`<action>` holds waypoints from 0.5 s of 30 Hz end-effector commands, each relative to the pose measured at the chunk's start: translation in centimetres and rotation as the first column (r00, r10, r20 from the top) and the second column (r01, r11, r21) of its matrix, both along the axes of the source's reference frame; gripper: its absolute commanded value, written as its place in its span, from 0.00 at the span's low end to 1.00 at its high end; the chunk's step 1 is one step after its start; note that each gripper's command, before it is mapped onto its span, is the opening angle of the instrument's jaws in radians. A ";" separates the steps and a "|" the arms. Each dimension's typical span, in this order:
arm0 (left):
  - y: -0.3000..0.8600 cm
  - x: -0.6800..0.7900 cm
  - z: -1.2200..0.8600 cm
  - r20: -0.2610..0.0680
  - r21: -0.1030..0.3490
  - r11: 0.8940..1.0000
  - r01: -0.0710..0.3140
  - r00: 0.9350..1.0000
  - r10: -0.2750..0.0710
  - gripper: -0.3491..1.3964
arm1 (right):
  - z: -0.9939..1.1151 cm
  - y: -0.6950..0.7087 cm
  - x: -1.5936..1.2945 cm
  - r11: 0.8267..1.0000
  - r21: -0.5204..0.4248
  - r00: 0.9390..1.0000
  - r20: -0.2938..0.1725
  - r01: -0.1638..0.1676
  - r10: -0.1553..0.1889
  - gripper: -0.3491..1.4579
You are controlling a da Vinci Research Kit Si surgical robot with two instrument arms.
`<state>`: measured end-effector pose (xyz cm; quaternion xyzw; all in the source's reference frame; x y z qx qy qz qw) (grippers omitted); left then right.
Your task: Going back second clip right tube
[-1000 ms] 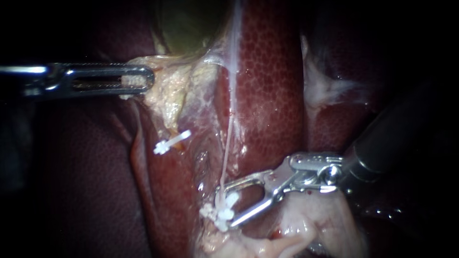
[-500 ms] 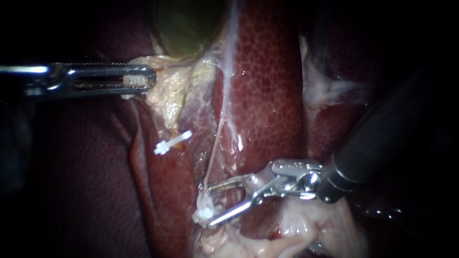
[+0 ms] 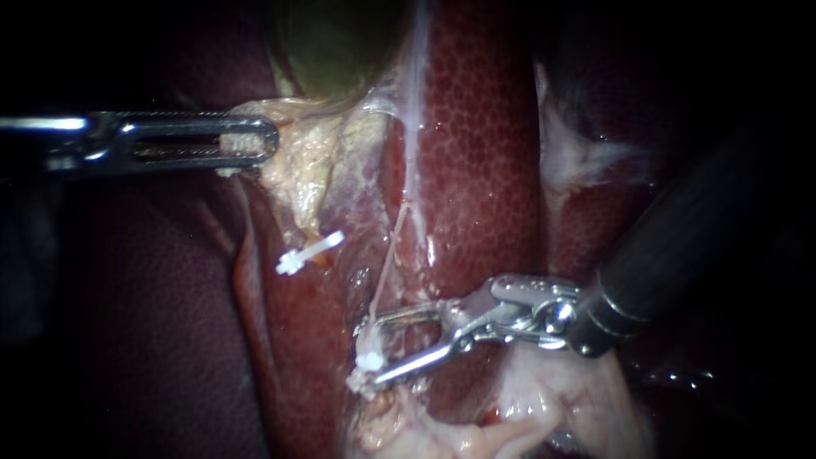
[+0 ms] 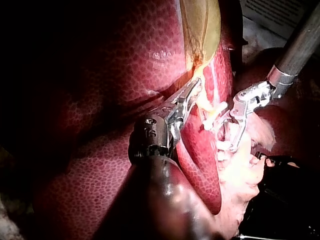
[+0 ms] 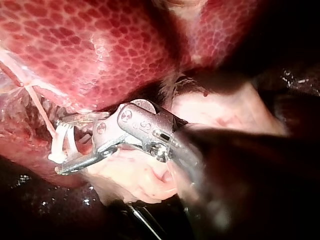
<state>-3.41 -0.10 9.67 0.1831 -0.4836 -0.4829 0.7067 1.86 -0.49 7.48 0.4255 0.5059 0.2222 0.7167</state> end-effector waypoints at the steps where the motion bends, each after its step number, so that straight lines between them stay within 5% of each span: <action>1: 0.00 0.00 0.00 0.001 0.000 1.000 -0.001 1.000 0.001 0.00 | -0.02 0.02 -0.04 1.000 -0.003 1.000 0.019 0.000 0.000 0.52; 5: 0.00 0.00 0.00 0.001 0.000 1.000 -0.001 1.000 0.001 0.00 | -0.08 0.04 -0.23 1.000 -0.013 0.996 0.086 0.009 -0.008 0.52; 15: 0.00 0.02 0.00 0.001 0.000 1.000 -0.002 1.000 0.002 0.00 | -0.12 0.03 -0.38 0.999 -0.006 0.993 0.115 0.034 -0.034 0.52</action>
